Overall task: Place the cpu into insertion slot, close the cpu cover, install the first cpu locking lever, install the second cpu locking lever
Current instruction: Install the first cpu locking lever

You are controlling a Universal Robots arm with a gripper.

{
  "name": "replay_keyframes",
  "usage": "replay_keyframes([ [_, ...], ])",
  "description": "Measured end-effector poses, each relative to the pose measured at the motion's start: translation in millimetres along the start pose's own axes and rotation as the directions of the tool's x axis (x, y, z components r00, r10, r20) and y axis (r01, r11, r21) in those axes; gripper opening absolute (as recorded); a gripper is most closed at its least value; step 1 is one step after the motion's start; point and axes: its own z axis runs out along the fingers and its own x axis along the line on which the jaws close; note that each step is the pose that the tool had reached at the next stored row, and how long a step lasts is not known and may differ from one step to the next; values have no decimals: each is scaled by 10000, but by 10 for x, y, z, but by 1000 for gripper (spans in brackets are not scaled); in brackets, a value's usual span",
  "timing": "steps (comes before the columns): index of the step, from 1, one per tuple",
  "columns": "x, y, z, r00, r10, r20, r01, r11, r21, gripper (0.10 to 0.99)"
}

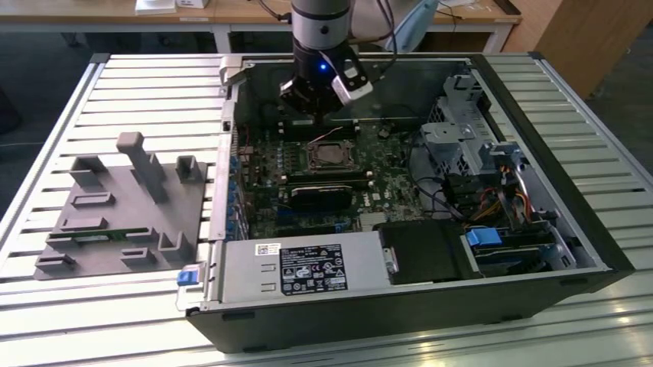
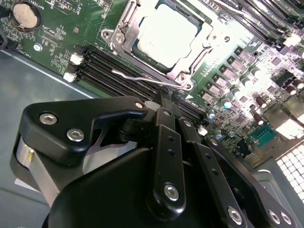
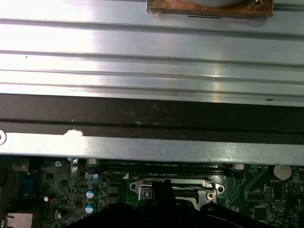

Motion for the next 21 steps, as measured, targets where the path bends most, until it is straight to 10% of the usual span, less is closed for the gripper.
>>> replay_keyframes([
  [21,-129,5,88,10000,1,0,-1,10000,-2,106],
])
